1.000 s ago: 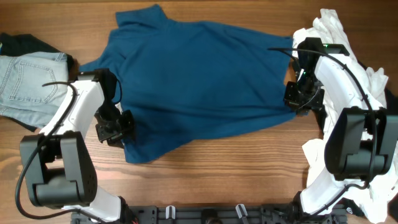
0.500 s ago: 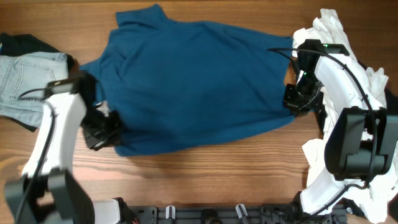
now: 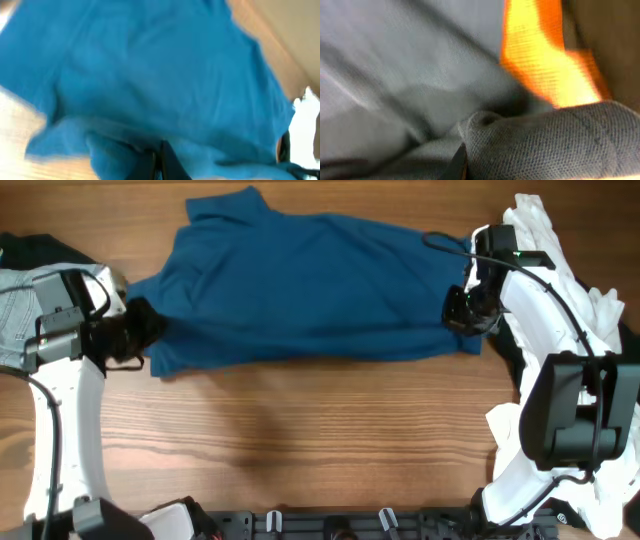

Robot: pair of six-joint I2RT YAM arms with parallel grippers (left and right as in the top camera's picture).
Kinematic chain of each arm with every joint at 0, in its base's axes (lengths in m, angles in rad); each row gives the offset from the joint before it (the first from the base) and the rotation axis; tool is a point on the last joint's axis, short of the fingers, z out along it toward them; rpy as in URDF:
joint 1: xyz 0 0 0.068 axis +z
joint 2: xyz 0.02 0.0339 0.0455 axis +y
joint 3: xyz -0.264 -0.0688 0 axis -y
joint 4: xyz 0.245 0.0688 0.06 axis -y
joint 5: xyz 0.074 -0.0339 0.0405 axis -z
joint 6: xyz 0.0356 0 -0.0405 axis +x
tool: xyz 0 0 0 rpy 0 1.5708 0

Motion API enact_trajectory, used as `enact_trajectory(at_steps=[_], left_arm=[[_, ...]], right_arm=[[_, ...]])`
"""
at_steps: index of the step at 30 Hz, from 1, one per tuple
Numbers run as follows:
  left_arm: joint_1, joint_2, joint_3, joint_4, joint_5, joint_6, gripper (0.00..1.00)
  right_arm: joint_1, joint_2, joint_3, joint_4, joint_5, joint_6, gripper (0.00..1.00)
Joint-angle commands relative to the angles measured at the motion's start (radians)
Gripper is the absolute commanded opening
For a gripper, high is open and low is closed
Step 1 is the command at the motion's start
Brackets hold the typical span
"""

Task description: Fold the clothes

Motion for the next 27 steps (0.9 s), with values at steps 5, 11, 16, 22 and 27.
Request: enact_trajectory(at_steps=[5,11,16,22,27], left_arm=[[-0.026,0.248,0.011,0.248,0.014,-0.040,0.05],[-0.054,0.368,0.011,0.517,0.009,-0.043,0.16],[-0.040,0.353,0.012,0.424,0.010,-0.046,0.43],[-0.021,0.352,0.011,0.085,-0.330,-0.036,0.56],[-0.021,0.370,0.011,0.129,-0.340,-0.035,0.66]], right_arm=[[0.002,0.002,-0.001,0.183,-0.005,0.001,0.18],[0.002,0.002,-0.001,0.385,-0.005,0.000,0.29],[0.001,0.002,-0.001,0.245,0.167,0.037,0.41],[-0.002,0.004,-0.076,0.060,0.258,0.047,0.59],[-0.003,0.006,-0.244,0.281,0.235,0.010,0.60]])
